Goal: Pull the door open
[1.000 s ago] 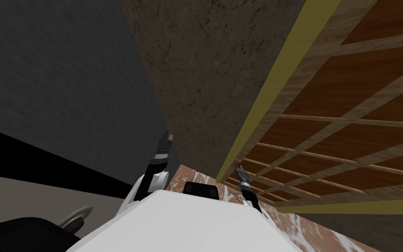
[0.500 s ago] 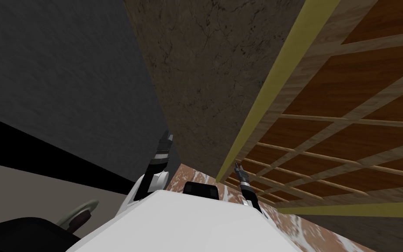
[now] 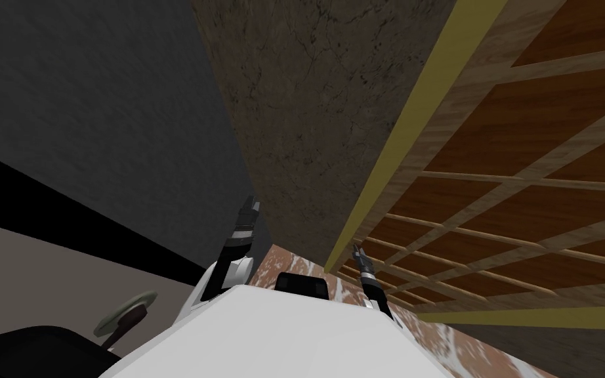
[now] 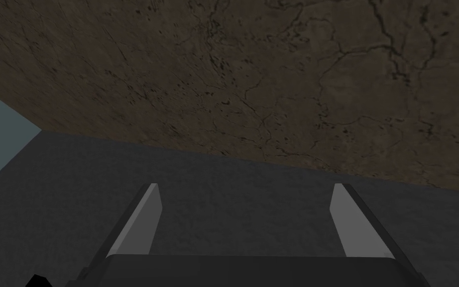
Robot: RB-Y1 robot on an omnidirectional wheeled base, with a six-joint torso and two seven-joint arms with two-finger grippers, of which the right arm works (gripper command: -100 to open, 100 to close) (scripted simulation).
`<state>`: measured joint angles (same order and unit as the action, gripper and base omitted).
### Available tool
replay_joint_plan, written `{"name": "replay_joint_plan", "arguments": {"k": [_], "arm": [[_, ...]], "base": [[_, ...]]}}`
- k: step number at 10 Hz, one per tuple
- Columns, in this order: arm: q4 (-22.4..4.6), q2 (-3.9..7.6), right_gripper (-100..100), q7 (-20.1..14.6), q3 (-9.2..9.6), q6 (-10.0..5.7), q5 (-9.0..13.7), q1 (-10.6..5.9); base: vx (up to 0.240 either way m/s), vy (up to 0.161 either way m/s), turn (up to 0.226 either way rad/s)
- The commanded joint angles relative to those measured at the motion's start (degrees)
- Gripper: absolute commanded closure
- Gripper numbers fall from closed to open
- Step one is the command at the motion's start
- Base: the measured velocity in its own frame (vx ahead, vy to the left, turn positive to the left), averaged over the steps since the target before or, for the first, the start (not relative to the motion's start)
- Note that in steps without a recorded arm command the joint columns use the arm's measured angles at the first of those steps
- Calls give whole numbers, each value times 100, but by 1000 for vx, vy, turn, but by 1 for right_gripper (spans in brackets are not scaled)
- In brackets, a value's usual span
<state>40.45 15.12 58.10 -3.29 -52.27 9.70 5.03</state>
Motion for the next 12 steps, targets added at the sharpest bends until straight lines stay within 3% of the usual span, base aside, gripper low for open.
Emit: {"name": "replay_joint_plan", "arguments": {"k": [1, 12], "arm": [[-1, -8, 100, -286, 20, 3, 35, 8], [38, 14, 100, -1810, 133, 25, 299, 4]], "base": [[-20, -4, 21], [-28, -9, 32]]}}
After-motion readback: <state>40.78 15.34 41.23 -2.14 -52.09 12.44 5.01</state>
